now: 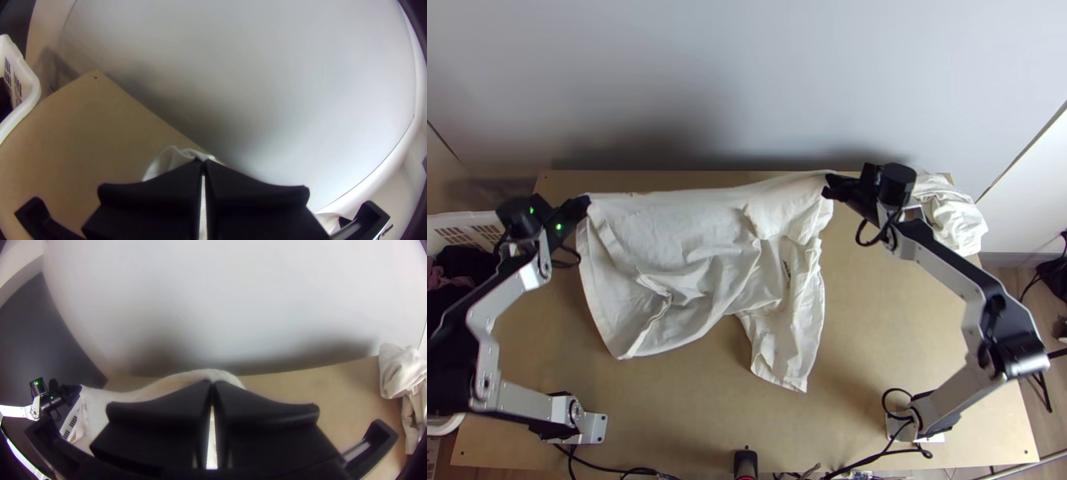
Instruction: Fold the t-shirt
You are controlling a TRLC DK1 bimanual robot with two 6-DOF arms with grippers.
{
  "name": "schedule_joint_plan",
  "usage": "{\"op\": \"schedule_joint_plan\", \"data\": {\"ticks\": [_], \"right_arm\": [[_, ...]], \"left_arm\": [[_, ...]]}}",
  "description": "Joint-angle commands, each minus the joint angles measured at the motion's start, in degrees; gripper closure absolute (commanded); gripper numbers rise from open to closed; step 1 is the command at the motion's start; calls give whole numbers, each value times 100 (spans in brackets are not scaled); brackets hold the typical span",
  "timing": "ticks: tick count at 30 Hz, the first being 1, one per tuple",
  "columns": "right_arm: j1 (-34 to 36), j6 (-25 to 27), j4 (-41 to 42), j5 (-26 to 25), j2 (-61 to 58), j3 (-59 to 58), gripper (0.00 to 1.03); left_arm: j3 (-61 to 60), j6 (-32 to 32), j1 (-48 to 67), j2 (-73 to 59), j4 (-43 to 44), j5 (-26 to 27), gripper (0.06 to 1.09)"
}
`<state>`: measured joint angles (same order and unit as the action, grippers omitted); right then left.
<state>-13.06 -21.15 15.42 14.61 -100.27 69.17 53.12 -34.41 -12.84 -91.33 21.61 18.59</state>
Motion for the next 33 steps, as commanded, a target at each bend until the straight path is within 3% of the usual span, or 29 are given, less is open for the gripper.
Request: {"op": "schedule_joint_plan", "data": {"ticks": [1,11,12,13,15,16,17,19,20,21,26,29,33], "right_arm": [[93,40,93,-178,-810,853,100],[102,163,-48,-248,-1329,1117,100],[102,163,-48,-248,-1355,1099,100],[102,181,-65,-248,-1373,1073,100],[102,216,-65,-248,-1390,1020,100],[119,216,-65,-239,-1390,985,94],[128,234,-74,-239,-1390,958,74],[128,199,-373,-239,-1320,941,19],[128,172,-637,-239,-1293,994,8],[128,146,-883,-239,-1249,1029,3],[146,137,-1999,-231,-538,721,4],[199,102,-2069,-222,403,-8,4],[242,-838,-2315,-222,1765,-1028,4]], "left_arm": [[1165,110,-201,-1238,63,-127,105],[2132,471,-377,-2363,-209,-40,103],[2132,471,-377,-2381,-245,-22,96],[2150,471,-377,-2390,-359,-13,80],[2246,479,-368,-2433,-754,-4,27],[2352,479,-368,-2469,-1053,4,10],[2466,471,-377,-2521,-1343,4,10],[2563,479,-421,-2548,-1651,-4,10],[2554,488,-456,-2521,-1730,-4,10],[2545,497,-483,-2477,-1853,4,10],[2053,805,-685,-1563,-2749,321,10],[1156,1042,-834,-465,-2820,567,10],[-136,1692,-1036,1302,-3004,1112,10]]}}
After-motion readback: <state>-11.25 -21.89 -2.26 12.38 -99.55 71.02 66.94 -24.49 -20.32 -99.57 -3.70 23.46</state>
